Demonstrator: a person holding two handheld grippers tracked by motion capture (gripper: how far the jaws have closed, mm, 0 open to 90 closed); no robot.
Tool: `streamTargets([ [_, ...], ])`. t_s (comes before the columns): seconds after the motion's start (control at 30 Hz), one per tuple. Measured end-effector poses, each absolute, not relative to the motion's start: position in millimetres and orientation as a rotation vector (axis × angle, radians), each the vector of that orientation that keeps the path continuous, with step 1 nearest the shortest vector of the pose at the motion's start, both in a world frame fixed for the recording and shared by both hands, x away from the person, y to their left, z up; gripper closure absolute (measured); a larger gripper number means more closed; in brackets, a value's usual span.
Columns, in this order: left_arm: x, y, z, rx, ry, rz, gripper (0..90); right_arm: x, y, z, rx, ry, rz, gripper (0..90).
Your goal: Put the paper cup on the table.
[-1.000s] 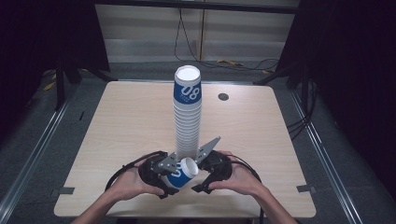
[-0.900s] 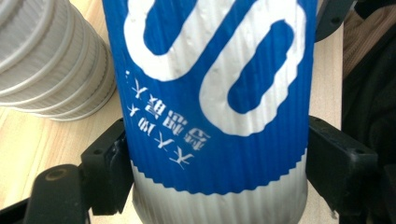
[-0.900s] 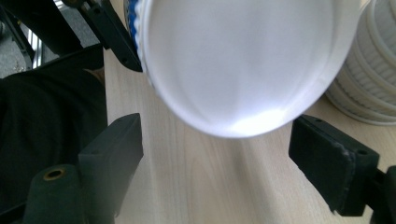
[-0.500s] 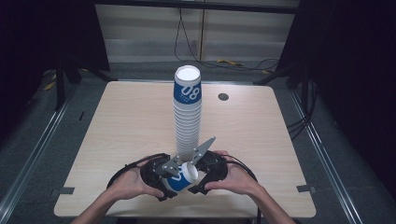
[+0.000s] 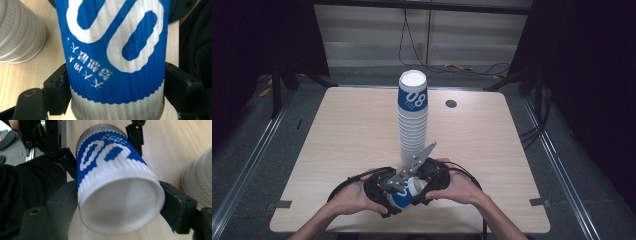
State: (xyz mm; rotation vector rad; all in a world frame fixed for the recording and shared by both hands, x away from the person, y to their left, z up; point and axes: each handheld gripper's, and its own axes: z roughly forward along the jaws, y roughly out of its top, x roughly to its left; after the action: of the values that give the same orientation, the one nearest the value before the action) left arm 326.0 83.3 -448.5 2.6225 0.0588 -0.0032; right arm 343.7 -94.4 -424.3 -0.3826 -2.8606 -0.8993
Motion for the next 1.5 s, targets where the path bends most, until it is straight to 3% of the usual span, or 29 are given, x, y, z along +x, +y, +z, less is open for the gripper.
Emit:
streamTargets([
  [0.23, 325.5, 86.4, -450.8, 2.622, 0.003, 0.023, 18.8, 341.8, -91.8, -427.5, -0.35, -2.853, -0.884, 28.4],
  [1.3, 328.0, 94.6, -441.8, 2.499, -0.023, 0.02, 15.7, 338.3, -108.2, -420.9, -0.334, -2.844, -0.941, 29.1],
  [1.5, 330.2, 98.4, -432.0, 2.414, -0.009, 0.015, 17.2, 337.2, -108.5, -420.1, -0.332, -2.844, -0.96, 29.1],
])
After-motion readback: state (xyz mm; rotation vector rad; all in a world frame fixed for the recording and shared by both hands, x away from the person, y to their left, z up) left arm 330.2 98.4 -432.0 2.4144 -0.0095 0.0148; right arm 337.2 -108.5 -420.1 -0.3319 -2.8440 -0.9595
